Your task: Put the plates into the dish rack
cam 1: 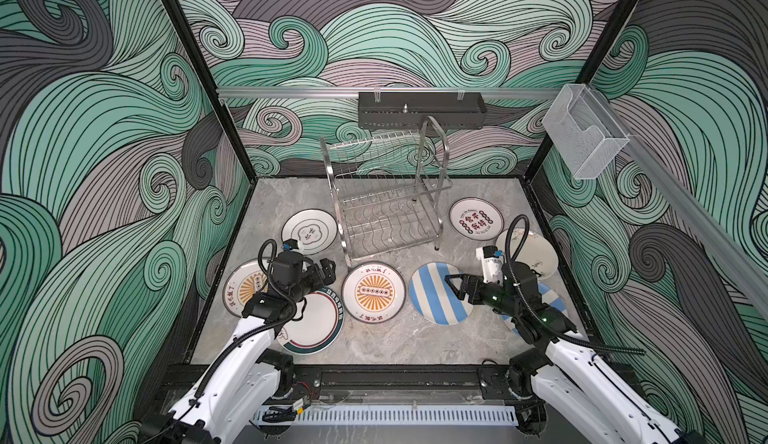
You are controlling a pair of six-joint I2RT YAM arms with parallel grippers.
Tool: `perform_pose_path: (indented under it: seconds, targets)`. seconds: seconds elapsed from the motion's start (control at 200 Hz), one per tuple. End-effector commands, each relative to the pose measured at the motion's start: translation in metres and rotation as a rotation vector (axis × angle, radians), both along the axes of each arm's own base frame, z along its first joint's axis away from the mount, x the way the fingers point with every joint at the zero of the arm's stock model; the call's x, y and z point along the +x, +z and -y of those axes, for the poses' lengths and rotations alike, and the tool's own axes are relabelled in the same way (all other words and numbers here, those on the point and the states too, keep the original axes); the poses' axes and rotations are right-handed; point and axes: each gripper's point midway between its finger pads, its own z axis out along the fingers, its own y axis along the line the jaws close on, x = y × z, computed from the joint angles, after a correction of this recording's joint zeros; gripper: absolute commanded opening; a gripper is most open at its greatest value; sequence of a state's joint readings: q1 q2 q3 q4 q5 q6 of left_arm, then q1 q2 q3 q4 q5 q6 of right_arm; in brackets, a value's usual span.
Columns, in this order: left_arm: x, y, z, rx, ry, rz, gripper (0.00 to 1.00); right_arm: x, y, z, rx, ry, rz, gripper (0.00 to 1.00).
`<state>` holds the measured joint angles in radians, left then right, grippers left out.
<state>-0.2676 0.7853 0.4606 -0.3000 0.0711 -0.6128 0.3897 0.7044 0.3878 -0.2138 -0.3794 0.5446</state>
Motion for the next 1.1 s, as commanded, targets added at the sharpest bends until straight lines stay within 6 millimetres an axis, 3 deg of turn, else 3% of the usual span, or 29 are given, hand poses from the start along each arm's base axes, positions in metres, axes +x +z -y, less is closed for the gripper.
perform_pose_path:
  seconds: [0.0, 0.245, 0.54, 1.096]
  targets:
    - [-0.015, 0.000, 0.019, -0.043, -0.067, -0.046, 0.99, -0.021, -0.009, -0.022, 0.083, 0.107, -0.123, 0.78]
    - [-0.022, -0.018, 0.036, -0.027, -0.145, -0.060, 0.99, -0.021, -0.014, -0.054, 0.156, 0.149, -0.148, 0.72]
    - [-0.020, -0.020, 0.056, 0.006, -0.248, -0.040, 0.99, -0.020, -0.033, -0.094, 0.145, 0.226, -0.190, 0.64]
    - [-0.015, -0.025, 0.068, 0.039, -0.315, -0.022, 0.99, -0.006, -0.056, -0.124, 0.151, 0.258, -0.247, 0.56]
